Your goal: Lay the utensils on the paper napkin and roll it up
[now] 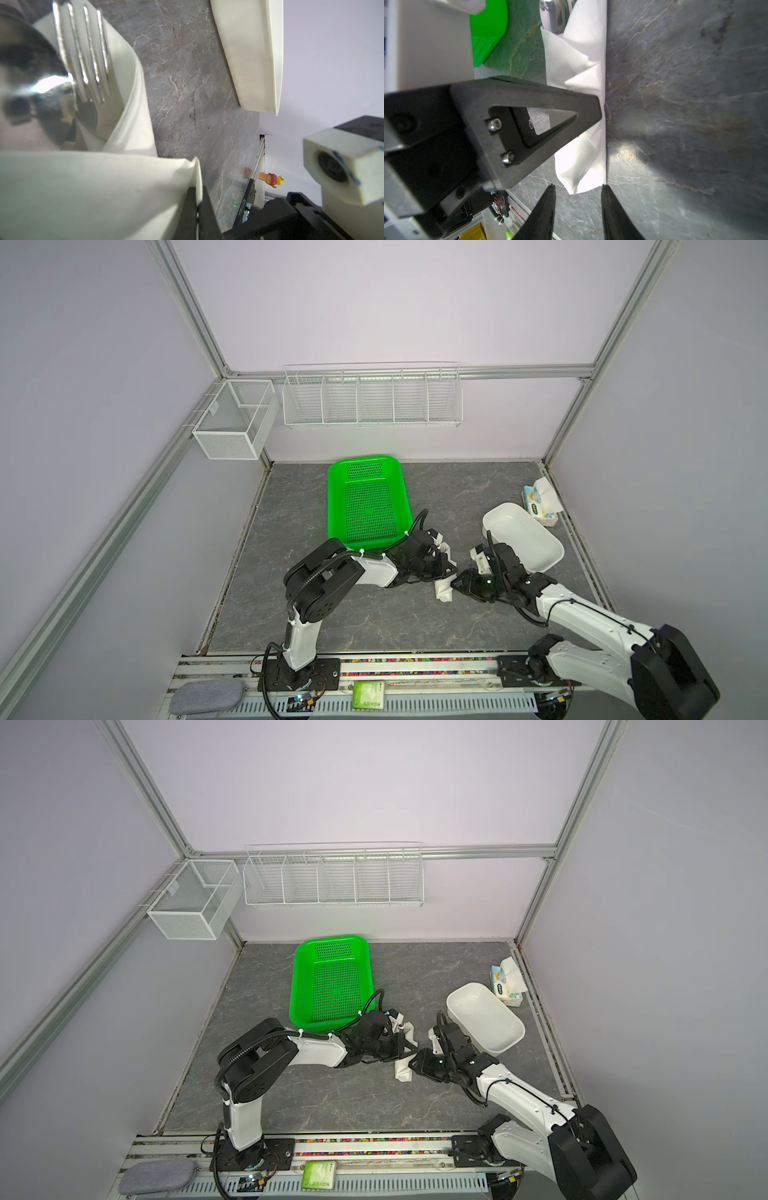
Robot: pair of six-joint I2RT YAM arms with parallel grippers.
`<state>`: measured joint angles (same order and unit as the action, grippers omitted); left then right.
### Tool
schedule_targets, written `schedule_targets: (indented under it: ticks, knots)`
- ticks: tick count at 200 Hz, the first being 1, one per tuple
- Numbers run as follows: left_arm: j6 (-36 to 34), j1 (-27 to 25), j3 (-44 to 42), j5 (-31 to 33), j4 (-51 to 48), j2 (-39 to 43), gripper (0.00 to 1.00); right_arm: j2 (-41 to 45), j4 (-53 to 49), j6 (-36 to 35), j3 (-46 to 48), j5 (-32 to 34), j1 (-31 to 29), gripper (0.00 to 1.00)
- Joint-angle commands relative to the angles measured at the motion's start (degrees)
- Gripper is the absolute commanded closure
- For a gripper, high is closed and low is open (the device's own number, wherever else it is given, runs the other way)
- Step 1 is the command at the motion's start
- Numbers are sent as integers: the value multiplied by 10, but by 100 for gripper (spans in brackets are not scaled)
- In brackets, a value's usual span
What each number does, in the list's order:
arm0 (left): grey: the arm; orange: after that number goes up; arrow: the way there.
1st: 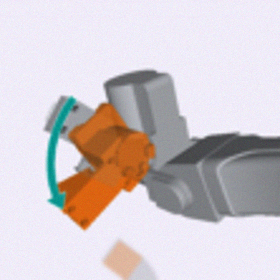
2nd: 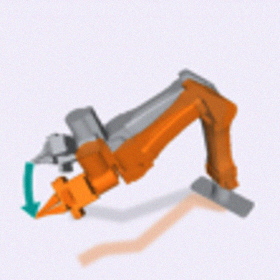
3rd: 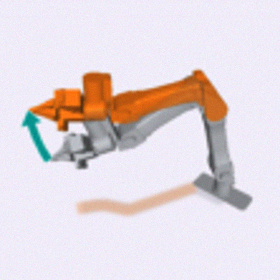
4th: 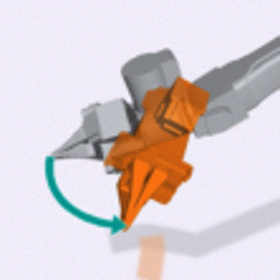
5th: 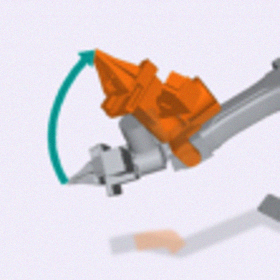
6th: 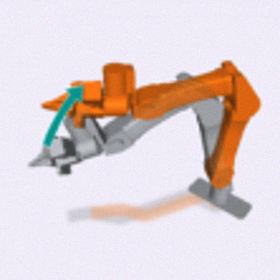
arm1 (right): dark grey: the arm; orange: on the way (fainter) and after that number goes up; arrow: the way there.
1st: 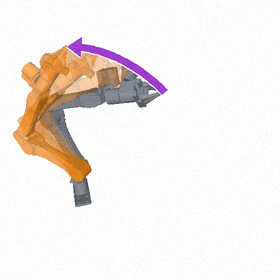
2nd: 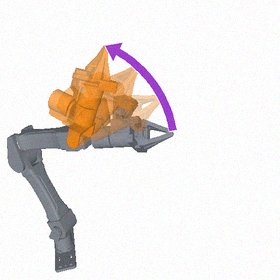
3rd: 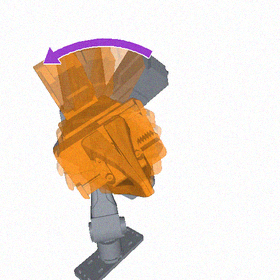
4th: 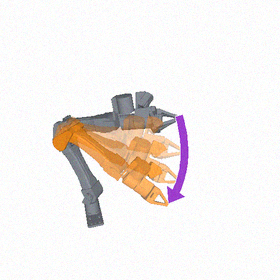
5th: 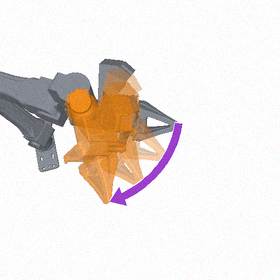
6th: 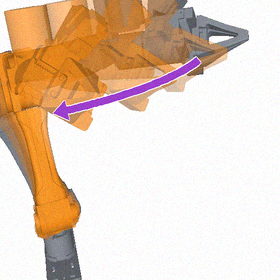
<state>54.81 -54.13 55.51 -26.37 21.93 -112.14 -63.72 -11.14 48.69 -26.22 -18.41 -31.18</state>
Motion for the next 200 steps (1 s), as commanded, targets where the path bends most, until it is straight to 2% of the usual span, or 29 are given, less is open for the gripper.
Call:
schedule_targets:
  ticks: [1,90,166,200]
  knots:
    - [-9,-3,15,7,-3,-8,100,-22,38,20,12,-10,5,61]
    - [-9,-3,13,6,-2,-6,100,-60,108,56,28,13,10,68]
    - [-8,-3,11,4,1,-1,100,-84,133,70,35,25,13,84]
    - [-8,-3,10,4,1,0,99,-85,139,73,37,22,14,87]
